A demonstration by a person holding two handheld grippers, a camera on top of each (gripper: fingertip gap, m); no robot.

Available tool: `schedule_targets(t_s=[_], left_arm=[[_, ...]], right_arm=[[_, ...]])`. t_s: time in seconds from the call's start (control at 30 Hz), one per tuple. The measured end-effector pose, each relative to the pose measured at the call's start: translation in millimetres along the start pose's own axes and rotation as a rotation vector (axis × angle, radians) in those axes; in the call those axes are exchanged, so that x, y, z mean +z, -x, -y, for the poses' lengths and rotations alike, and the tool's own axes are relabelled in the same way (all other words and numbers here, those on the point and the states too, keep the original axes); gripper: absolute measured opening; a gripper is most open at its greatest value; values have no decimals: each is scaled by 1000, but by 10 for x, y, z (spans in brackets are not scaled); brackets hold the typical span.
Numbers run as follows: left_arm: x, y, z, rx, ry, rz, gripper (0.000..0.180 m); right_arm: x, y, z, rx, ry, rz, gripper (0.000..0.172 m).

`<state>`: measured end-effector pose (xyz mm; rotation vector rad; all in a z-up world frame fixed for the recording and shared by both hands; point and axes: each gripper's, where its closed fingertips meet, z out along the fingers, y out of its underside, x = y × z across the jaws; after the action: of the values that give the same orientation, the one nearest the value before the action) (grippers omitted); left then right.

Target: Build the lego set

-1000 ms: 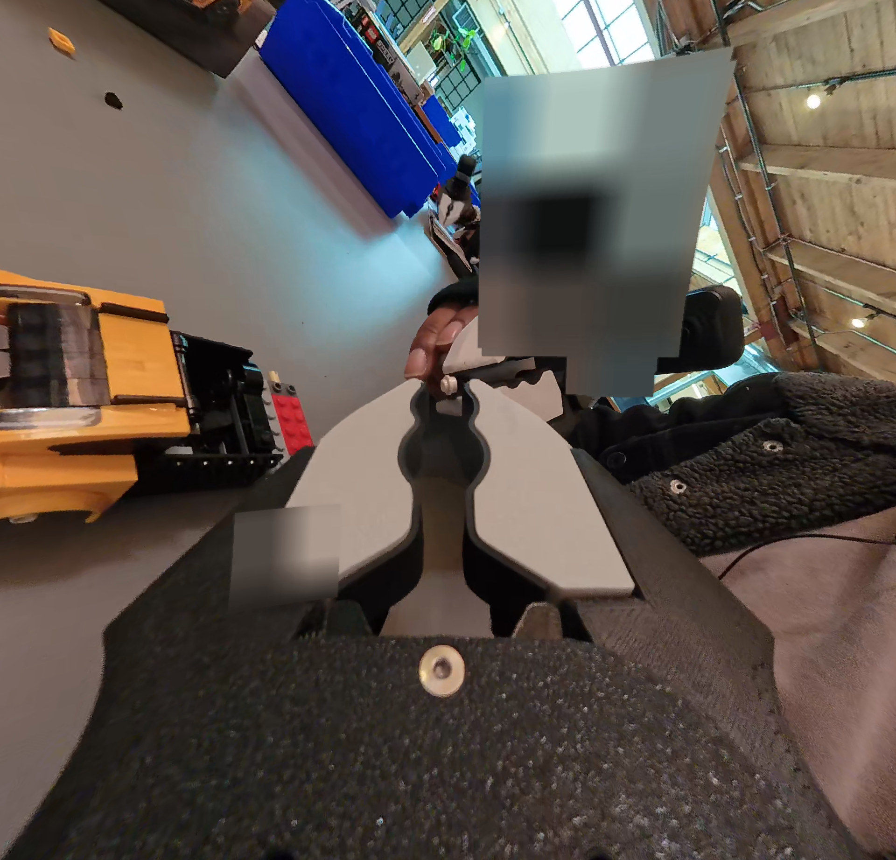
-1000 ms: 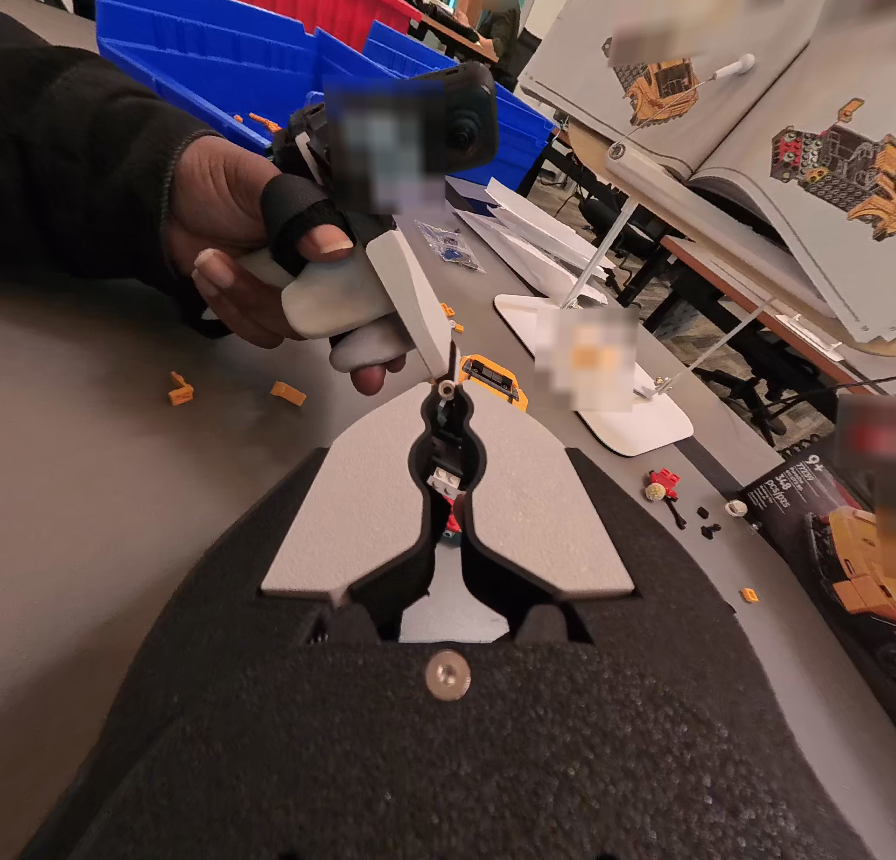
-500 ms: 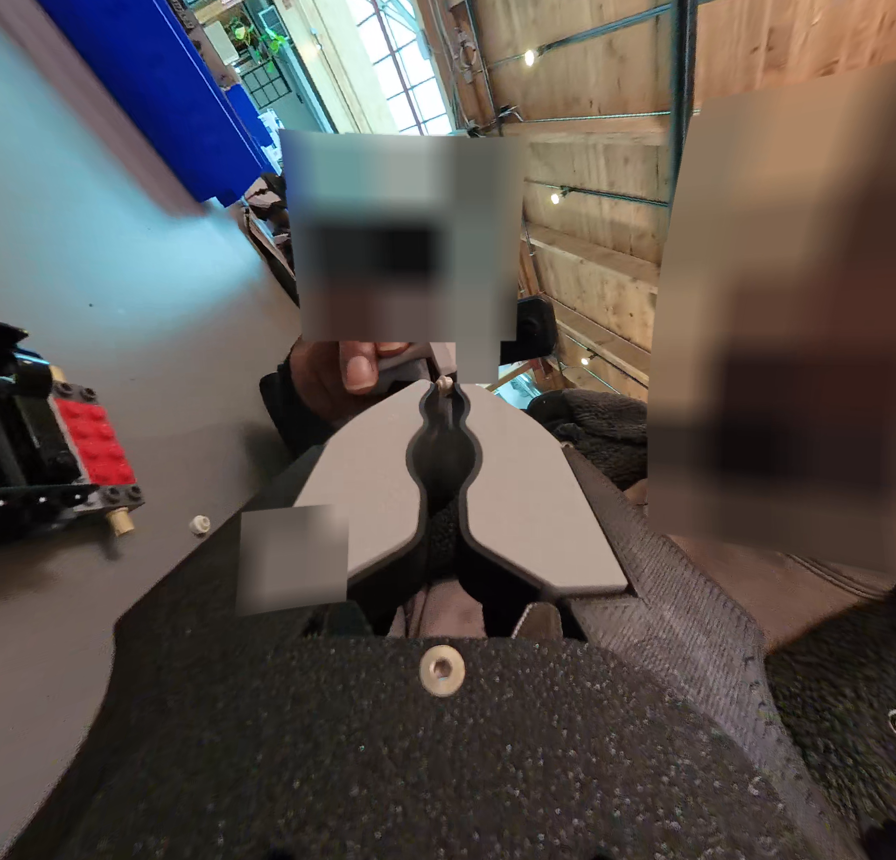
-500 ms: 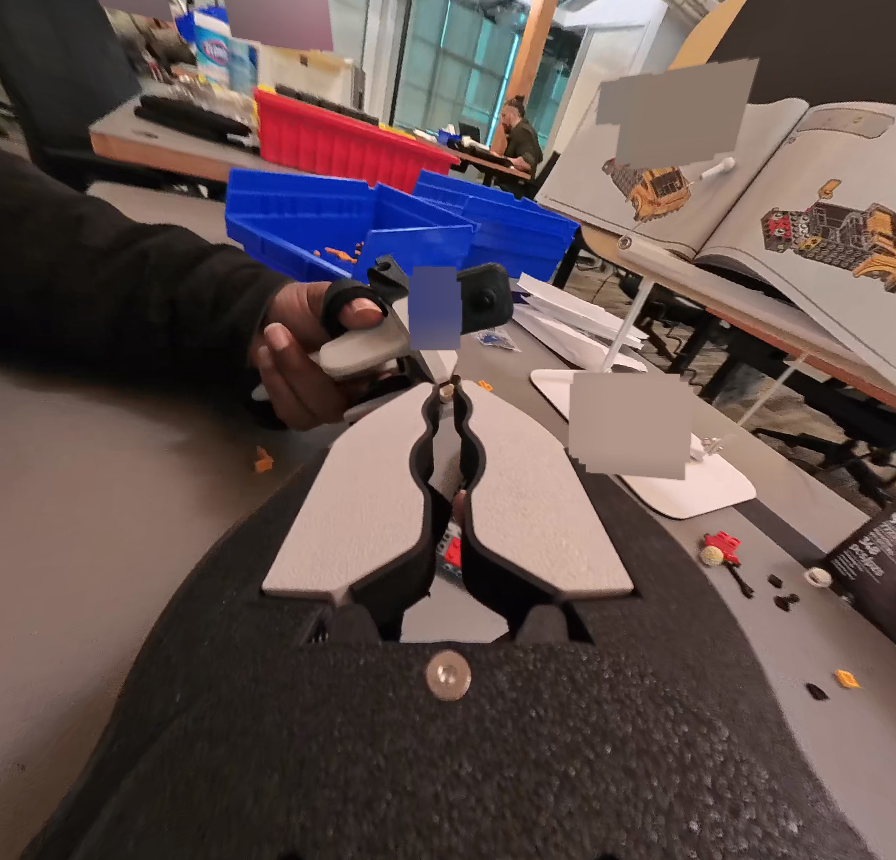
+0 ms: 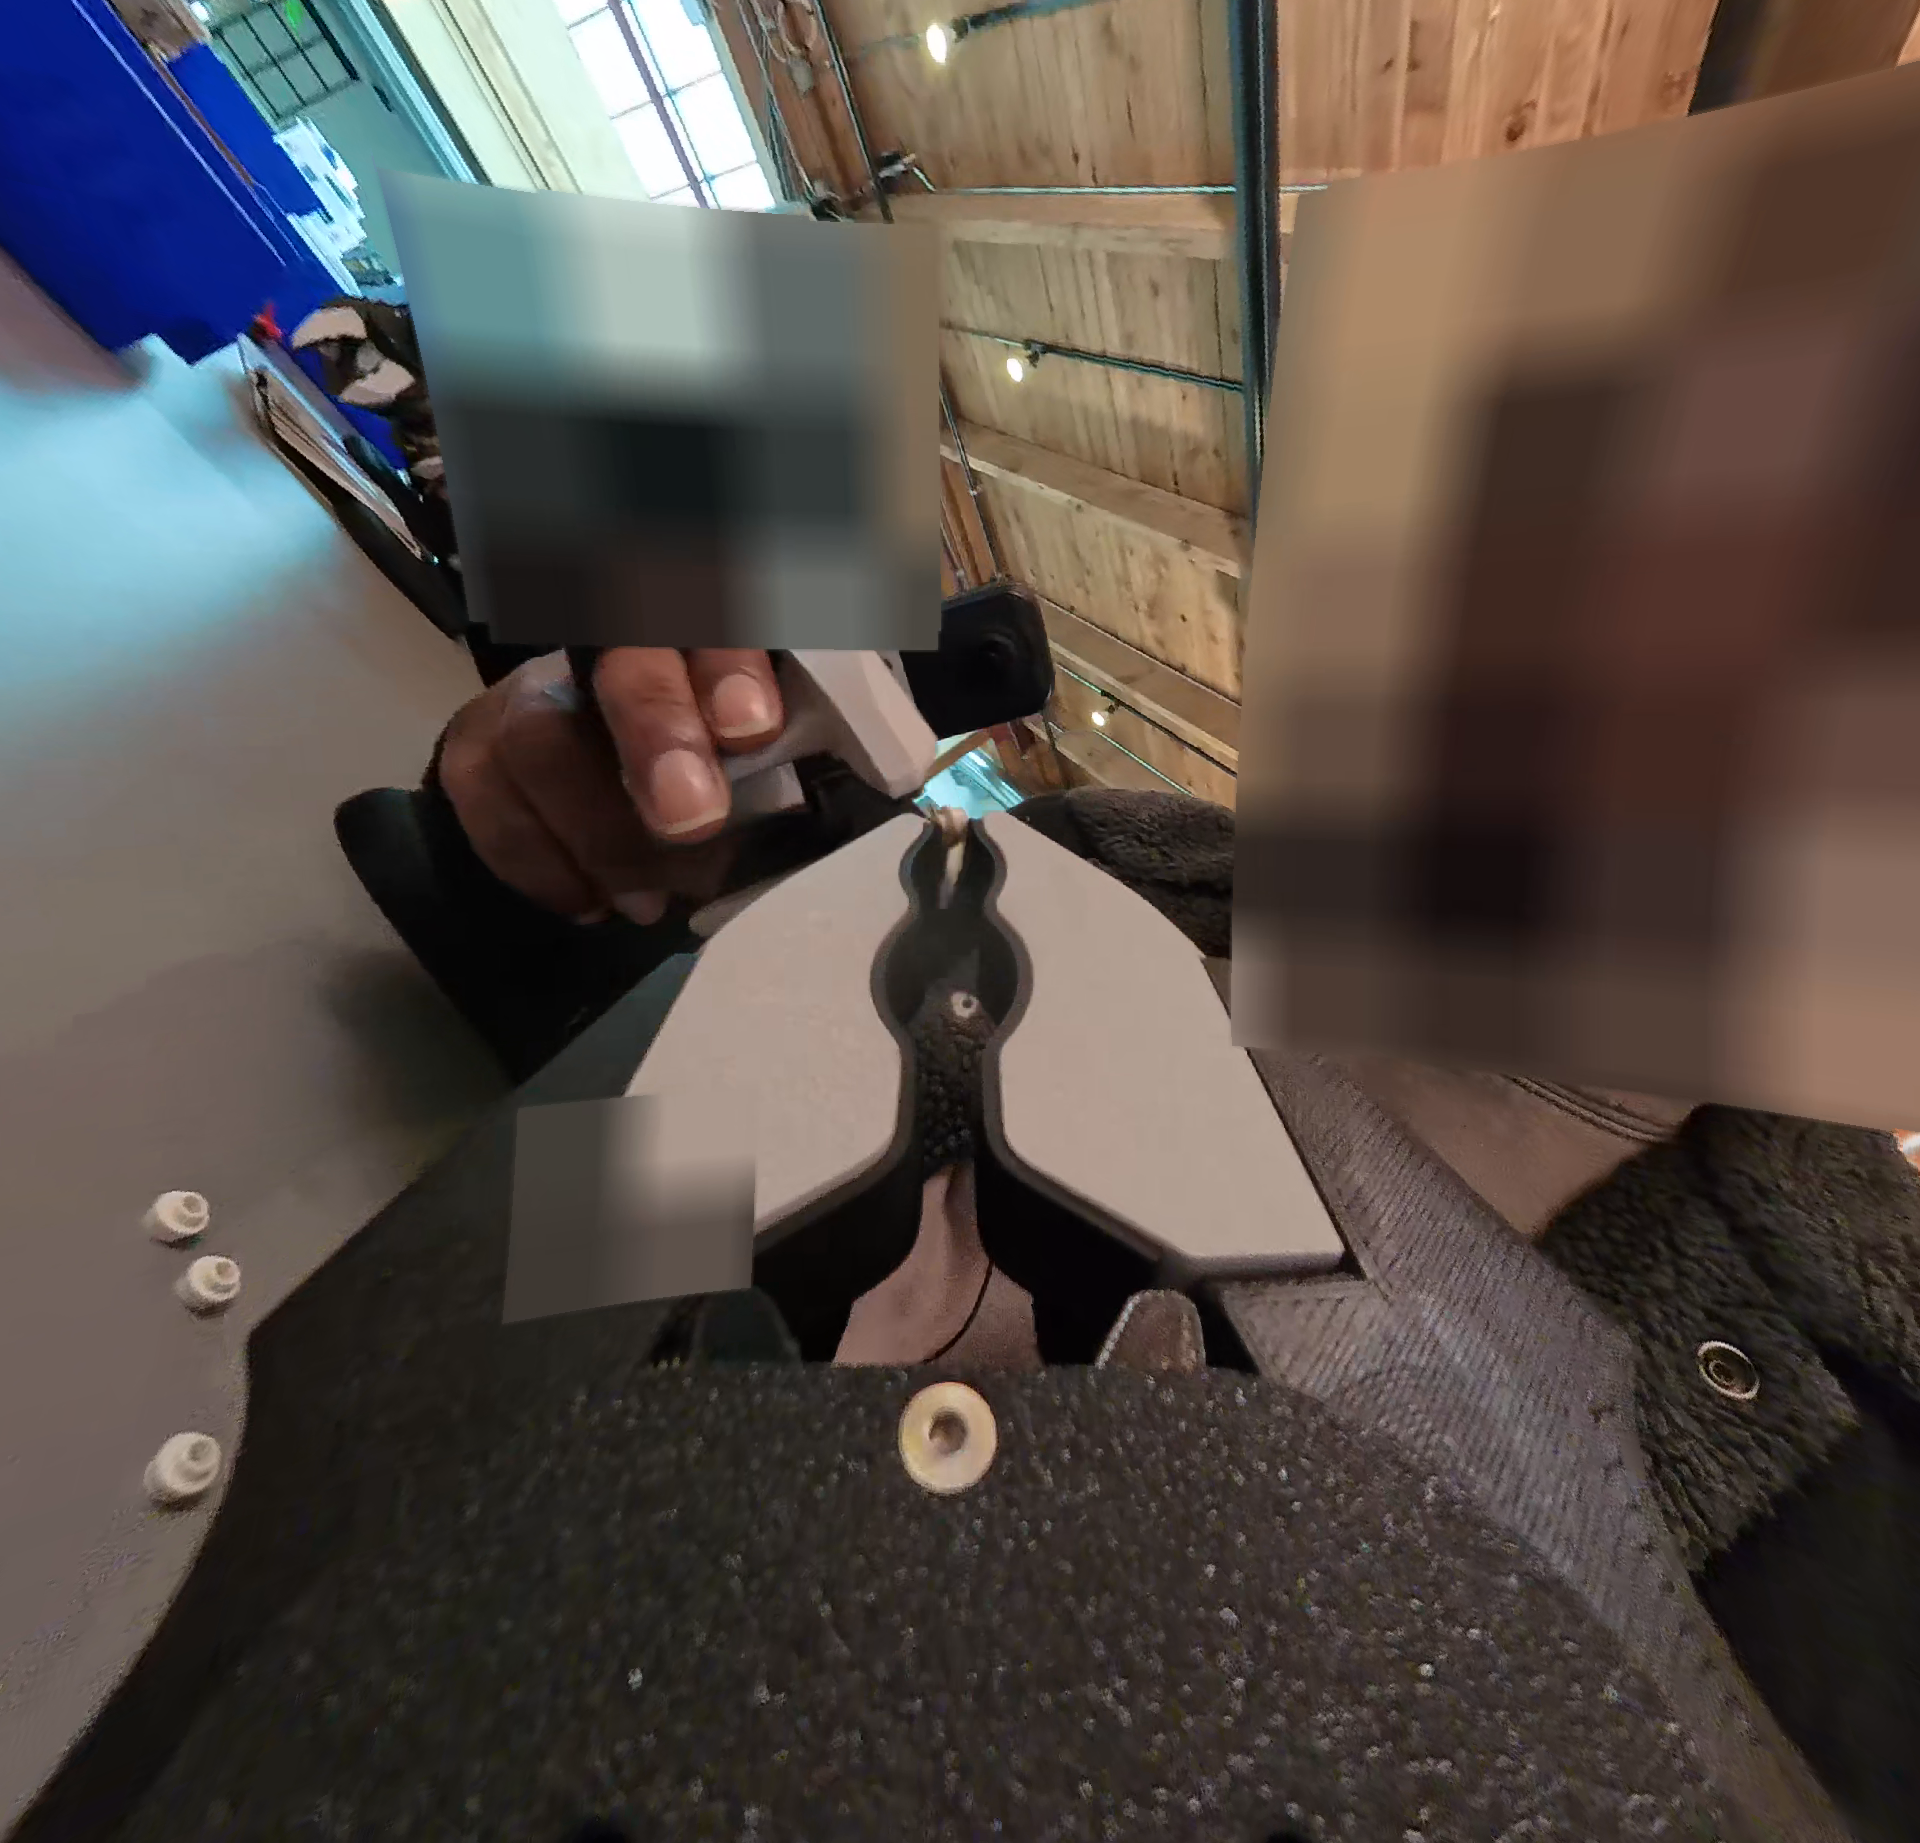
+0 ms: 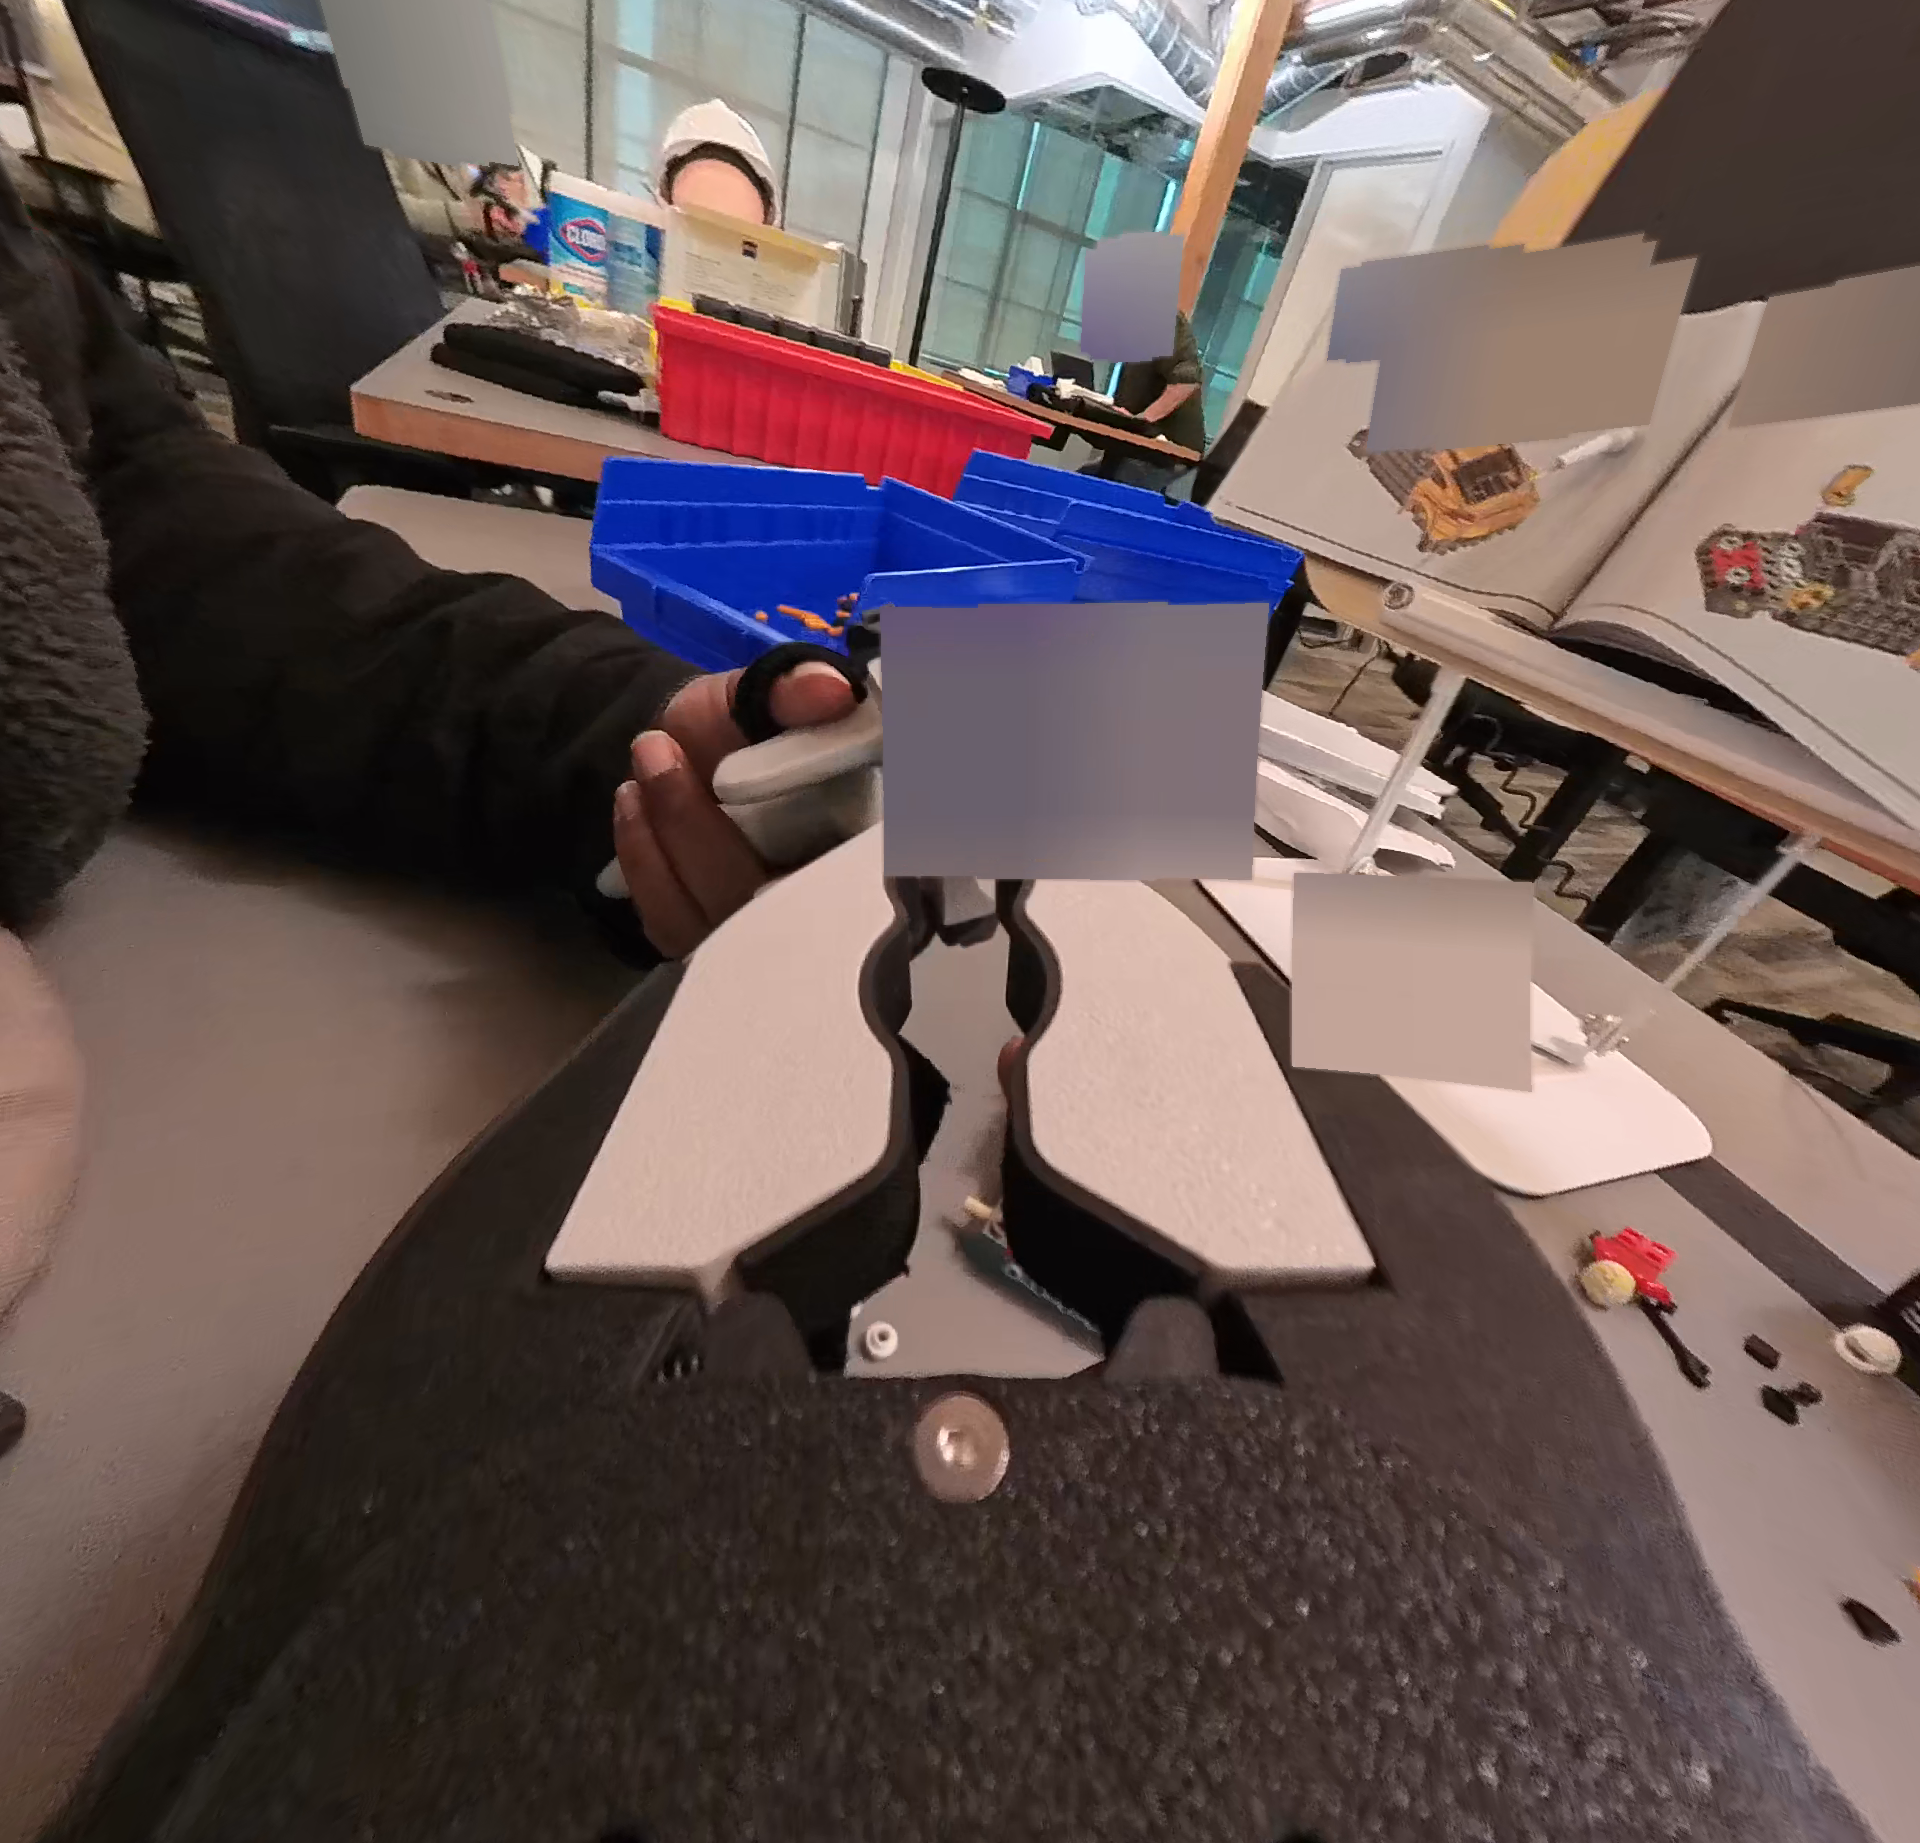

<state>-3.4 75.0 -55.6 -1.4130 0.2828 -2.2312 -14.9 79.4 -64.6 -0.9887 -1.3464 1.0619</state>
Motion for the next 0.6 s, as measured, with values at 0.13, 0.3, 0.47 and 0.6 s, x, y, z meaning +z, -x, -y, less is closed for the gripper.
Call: schedule_targets(t_s=[0.13,0.3,0.47,0.6], left_arm=[[20,23,-28,-19,9,-4,5],[-17,99,11,-19,-12,48,7],[-169,335,105,142,-13,326,13],[-191,450,101,269,39,509,17]], right_arm=[[4,34,20,-42,0,-7,8],[11,-11,-48,-68,47,-41,7],[10,-166,-258,-128,177,-134,7],[30,-193,-422,-214,272,-167,7]])
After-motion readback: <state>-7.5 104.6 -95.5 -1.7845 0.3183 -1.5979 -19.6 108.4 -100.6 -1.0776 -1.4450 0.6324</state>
